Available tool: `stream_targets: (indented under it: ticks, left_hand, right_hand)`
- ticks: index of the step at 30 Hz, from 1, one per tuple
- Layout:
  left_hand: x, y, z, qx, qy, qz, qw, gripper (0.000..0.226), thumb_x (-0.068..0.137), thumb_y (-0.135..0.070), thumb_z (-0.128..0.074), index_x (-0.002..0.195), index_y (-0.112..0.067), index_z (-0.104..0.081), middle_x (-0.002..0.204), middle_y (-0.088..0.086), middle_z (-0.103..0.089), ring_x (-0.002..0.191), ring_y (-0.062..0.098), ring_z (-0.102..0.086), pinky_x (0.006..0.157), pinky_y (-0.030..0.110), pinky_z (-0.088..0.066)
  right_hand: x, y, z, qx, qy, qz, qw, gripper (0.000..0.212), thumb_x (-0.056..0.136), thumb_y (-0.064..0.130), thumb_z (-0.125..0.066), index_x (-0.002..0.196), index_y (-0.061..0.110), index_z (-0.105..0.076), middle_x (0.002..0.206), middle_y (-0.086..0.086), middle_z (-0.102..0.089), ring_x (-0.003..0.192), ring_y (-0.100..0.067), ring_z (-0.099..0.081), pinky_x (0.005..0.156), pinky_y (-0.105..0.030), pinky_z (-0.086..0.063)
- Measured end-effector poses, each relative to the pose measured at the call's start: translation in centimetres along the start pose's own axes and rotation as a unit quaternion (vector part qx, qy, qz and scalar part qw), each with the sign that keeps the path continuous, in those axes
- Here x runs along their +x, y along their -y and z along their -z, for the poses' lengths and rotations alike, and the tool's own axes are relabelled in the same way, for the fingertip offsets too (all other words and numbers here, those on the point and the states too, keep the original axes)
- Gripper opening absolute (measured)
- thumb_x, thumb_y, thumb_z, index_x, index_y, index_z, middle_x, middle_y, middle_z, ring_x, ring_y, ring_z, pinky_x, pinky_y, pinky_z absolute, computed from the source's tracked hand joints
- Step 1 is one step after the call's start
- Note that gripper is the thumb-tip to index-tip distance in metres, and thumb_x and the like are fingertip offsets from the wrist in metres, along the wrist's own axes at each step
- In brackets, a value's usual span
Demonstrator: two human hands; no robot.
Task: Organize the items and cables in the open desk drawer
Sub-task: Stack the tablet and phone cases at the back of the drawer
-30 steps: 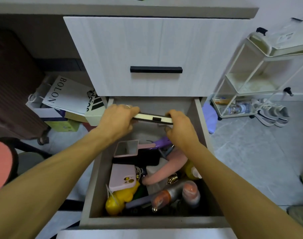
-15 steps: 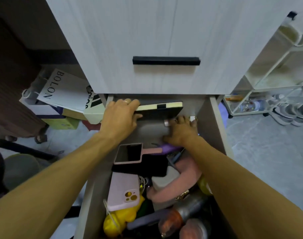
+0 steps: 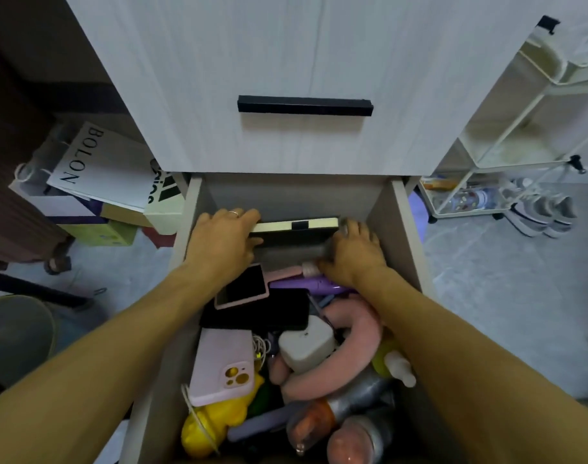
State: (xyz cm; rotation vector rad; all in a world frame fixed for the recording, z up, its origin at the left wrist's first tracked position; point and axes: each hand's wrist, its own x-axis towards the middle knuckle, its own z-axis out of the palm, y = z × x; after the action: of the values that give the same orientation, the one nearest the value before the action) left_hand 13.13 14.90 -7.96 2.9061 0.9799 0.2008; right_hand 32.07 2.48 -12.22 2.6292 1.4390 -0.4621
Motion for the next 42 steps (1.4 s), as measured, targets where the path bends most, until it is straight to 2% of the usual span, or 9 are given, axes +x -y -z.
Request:
stream_targets:
  ticks: [2,6,12,18,22,29,34,38,42]
  left_hand:
    - [-0.4,0.0,0.4,0.005,0.03,-0.003,1.0,0.022,0.091,-0.027,-0.061,0.109,-0.016,-0.057,0.103,0.006,-0.062,0.095,0.031,-0.058,0.076,0.037,-0.039]
    - [0.8,0.2,2.9,-0.014,0.149,0.014,0.989,0.027,0.09,-0.029,-0.065,0.115,-0.021,-0.057,0.107,0.005,-0.064,0.097,0.028,-0.06,0.073,0.033,-0.046]
    - [4.6,-0.5,4.8,-0.013,0.34,0.016,0.94,0.034,0.089,-0.031,-0.068,0.117,-0.013,-0.06,0.106,0.006,-0.06,0.099,0.026,-0.056,0.078,0.026,-0.039]
    - [4.9,-0.6,0.2,0.012,0.313,0.057,0.948,0.059,0.093,-0.026,-0.054,0.145,-0.015,-0.028,0.145,0.017,-0.038,0.133,0.036,-0.038,0.114,0.05,-0.027]
    - [3.7,-0.6,-2.5,0.013,0.285,0.052,0.957,0.087,0.088,-0.032,-0.057,0.154,-0.014,-0.003,0.154,0.02,-0.019,0.143,0.038,-0.017,0.118,0.057,-0.006]
    - [3.8,0.6,-3.0,0.052,0.32,-0.024,0.946,0.136,0.062,-0.058,-0.082,0.153,-0.018,0.01,0.157,0.013,-0.013,0.144,0.035,-0.017,0.119,0.055,-0.013]
    - [2.8,-0.1,-4.0,0.059,0.4,-0.037,0.914,0.141,0.062,-0.057,-0.082,0.152,-0.023,0.021,0.162,0.007,0.004,0.148,0.034,-0.004,0.119,0.055,-0.012]
    - [1.3,-0.4,-4.1,0.042,0.439,0.01,0.897,0.129,0.075,-0.052,-0.076,0.149,-0.03,0.027,0.157,0.003,0.034,0.146,0.033,0.022,0.119,0.057,-0.012]
    - [-0.3,-0.7,-3.7,0.021,0.419,0.036,0.907,0.117,0.08,-0.05,-0.072,0.152,-0.03,0.018,0.158,0.005,0.03,0.148,0.034,0.018,0.118,0.054,-0.021]
  right_hand:
    - [0.5,0.0,-0.3,0.027,0.049,-0.018,0.998,0.078,0.086,0.061,-0.052,0.148,0.019,-0.03,0.156,-0.015,-0.014,0.144,-0.039,-0.011,0.117,-0.049,-0.016]
    - [-0.3,0.7,-1.2,0.141,0.021,-0.032,0.989,0.061,0.091,0.052,-0.053,0.135,0.011,-0.041,0.131,-0.016,-0.036,0.124,-0.034,-0.039,0.102,-0.045,-0.041]
    - [-2.3,0.0,-2.4,0.238,0.063,-0.045,0.968,0.039,0.09,0.035,-0.059,0.117,0.007,-0.055,0.116,-0.016,-0.059,0.106,-0.033,-0.057,0.085,-0.036,-0.05]
    - [-3.0,0.2,-1.8,0.219,0.127,-0.057,0.966,0.03,0.09,0.037,-0.058,0.105,0.011,-0.055,0.112,-0.013,-0.061,0.086,-0.023,-0.052,0.072,-0.028,-0.041]
    - [-1.7,0.5,-0.4,0.339,0.065,-0.07,0.936,0.054,0.084,0.034,-0.071,0.123,0.008,-0.044,0.11,-0.005,-0.05,0.096,-0.022,-0.05,0.076,-0.027,-0.041]
    - [0.8,1.3,-0.8,0.439,0.107,-0.102,0.886,0.05,0.079,0.018,-0.077,0.123,0.005,-0.056,0.119,-0.01,-0.064,0.103,-0.026,-0.061,0.088,-0.032,-0.051]
    - [-1.4,1.0,-1.7,0.341,0.181,-0.114,0.915,0.047,0.083,0.039,-0.073,0.114,0.008,-0.056,0.105,-0.007,-0.06,0.093,-0.022,-0.059,0.079,-0.031,-0.049]
    - [-2.0,1.5,-1.8,0.241,0.104,-0.105,0.959,0.052,0.082,0.053,-0.068,0.109,0.012,-0.052,0.107,-0.007,-0.058,0.092,-0.025,-0.056,0.074,-0.033,-0.047]
    - [-2.3,1.3,-2.2,0.252,0.063,-0.092,0.961,0.058,0.083,0.05,-0.069,0.119,0.011,-0.046,0.117,-0.01,-0.057,0.1,-0.028,-0.056,0.075,-0.035,-0.047]
